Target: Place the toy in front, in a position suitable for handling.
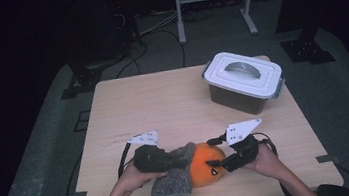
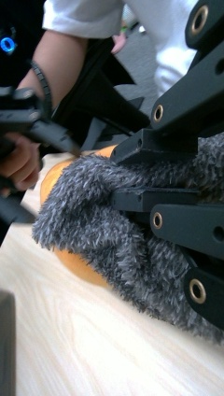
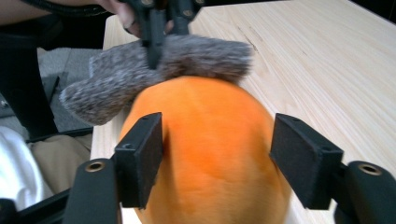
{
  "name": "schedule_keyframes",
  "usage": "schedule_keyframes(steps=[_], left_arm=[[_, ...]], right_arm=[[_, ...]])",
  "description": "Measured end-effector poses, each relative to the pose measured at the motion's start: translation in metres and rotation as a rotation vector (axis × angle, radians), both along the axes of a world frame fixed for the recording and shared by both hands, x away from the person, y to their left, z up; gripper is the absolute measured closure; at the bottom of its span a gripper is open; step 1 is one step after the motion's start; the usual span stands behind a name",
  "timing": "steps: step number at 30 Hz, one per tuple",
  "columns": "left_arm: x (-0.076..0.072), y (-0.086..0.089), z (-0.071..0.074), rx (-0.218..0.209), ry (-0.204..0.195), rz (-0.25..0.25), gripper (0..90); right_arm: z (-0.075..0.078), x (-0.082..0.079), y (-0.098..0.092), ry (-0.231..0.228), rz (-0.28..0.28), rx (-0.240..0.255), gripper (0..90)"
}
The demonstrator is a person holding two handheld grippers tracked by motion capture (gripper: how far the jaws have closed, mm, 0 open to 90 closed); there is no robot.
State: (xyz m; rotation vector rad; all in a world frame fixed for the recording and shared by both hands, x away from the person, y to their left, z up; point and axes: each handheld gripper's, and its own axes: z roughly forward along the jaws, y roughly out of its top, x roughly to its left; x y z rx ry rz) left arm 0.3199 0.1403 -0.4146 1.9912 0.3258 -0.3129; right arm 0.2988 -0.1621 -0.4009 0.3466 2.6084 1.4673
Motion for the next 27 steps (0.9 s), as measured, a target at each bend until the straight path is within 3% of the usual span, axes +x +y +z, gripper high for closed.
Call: schedule_keyframes(steps=[2,4,5,8,9,10,11,12,13,14,15,17,19,20,22,25,26,27], left_arm=[[-0.001,-0.002,-0.001,-0.007,0.024,-0.047,78.5],[-0.002,-0.004,-0.003,-0.006,0.030,-0.064,78.4],[-0.002,-0.004,-0.002,-0.008,0.032,-0.057,78.4],[-0.001,-0.003,0.003,-0.003,0.001,-0.032,78.6],[-0.001,-0.002,0.006,-0.007,-0.017,-0.020,79.0],[-0.002,-0.001,0.011,-0.018,-0.037,-0.013,79.0],[-0.002,0.000,0.015,-0.039,-0.056,-0.002,79.0],[-0.004,0.002,0.024,-0.072,-0.102,0.016,79.0],[-0.004,0.002,0.024,-0.072,-0.102,0.016,79.0],[-0.004,0.003,0.027,-0.081,-0.118,0.026,79.0],[-0.005,0.003,0.028,-0.079,-0.123,0.036,79.0],[-0.004,0.003,0.025,-0.020,-0.136,0.050,79.0],[-0.004,-0.001,0.015,0.024,-0.122,0.039,79.2],[-0.003,-0.001,0.012,0.013,-0.098,0.035,79.2],[-0.002,0.001,0.012,0.017,-0.096,0.039,79.3],[-0.002,0.002,0.013,0.021,-0.098,0.046,79.2],[-0.002,0.001,0.013,0.021,-0.099,0.046,79.2],[-0.002,0.001,0.014,0.025,-0.104,0.048,79.2]], right_arm=[[-0.001,0.003,-0.003,0.052,0.006,-0.016,26.7],[-0.013,0.006,-0.004,0.132,0.048,-0.023,27.1],[-0.013,0.006,-0.004,0.132,0.048,-0.023,27.1],[-0.012,0.000,-0.001,0.068,0.019,-0.042,44.5],[-0.010,-0.004,0.001,-0.011,0.003,-0.036,51.1],[-0.010,-0.004,0.001,-0.011,0.003,-0.036,51.1],[-0.008,-0.005,0.001,-0.039,-0.008,-0.015,52.4],[-0.005,-0.008,0.005,-0.088,-0.010,0.014,53.0],[-0.005,-0.008,0.005,-0.088,-0.010,0.014,53.0],[-0.003,-0.011,0.011,-0.150,-0.019,0.026,52.8],[-0.003,-0.012,0.014,-0.168,-0.019,0.021,52.0],[-0.005,-0.012,0.017,-0.175,-0.015,-0.003,49.8],[-0.010,-0.009,0.020,-0.146,-0.003,-0.041,39.0],[-0.010,-0.009,0.020,-0.125,-0.003,-0.037,33.6],[-0.008,-0.007,0.016,-0.105,0.000,-0.035,29.5],[-0.007,-0.004,0.008,-0.076,-0.001,-0.017,30.2],[-0.010,-0.003,0.006,-0.057,-0.003,-0.011,36.1],[-0.010,-0.003,0.006,-0.057,-0.003,-0.011,36.1]])
